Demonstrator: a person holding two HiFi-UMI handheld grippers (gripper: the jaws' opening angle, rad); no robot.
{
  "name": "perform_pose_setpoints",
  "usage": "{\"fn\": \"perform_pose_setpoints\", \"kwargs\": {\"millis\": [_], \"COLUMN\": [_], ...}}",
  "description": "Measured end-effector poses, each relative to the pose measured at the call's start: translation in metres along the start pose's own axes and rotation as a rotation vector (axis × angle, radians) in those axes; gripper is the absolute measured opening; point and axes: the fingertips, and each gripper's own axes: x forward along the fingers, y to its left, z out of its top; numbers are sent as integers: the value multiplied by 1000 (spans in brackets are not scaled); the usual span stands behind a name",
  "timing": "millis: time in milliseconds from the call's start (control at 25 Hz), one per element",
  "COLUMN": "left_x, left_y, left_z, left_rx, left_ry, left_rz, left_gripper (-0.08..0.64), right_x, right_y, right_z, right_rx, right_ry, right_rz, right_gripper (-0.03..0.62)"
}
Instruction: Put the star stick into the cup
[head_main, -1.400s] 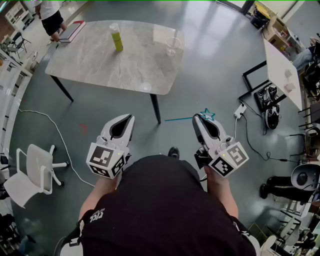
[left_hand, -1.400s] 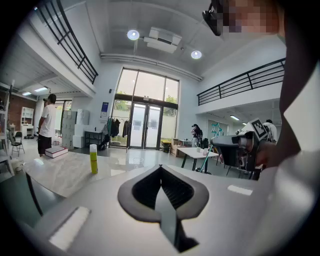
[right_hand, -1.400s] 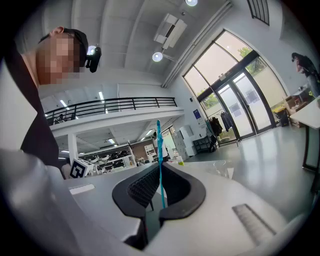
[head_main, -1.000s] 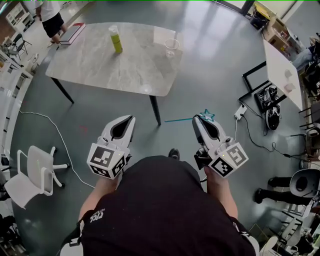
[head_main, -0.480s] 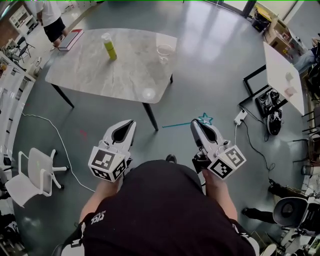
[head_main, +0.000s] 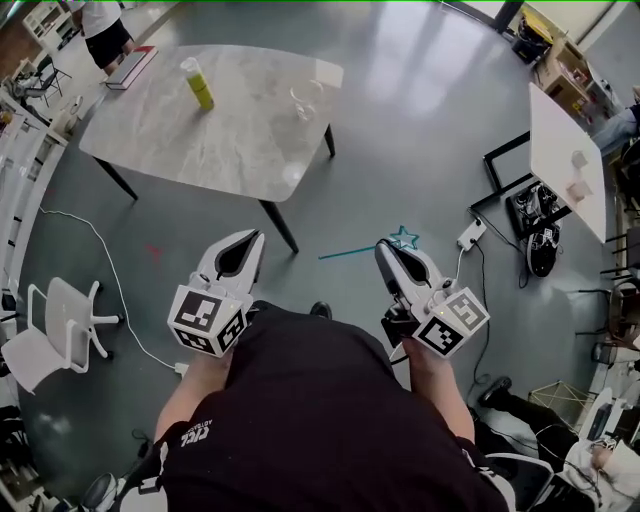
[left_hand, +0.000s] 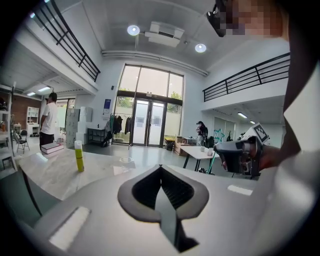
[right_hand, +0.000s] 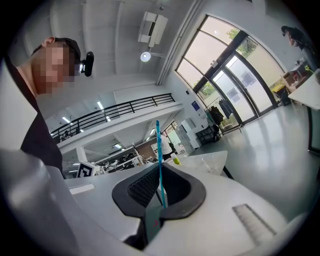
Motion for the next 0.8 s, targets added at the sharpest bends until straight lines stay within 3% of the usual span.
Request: {"fn": "perform_pose_setpoints", "kwargs": {"millis": [480,800], "left_x": [43,78], "left_y": [-10,-2], "left_z": [16,10], "left_rx": [0,-15], "left_ry": [-10,8], "left_rz": [-16,-37], "left_gripper": [3,3], "right_x": [-1,1], "right_y": [-32,-65], "right_z": [18,17], "right_rx": [15,40], "right_ry": [-4,13], "right_rz": [5,-42], "right_gripper": [29,29]}}
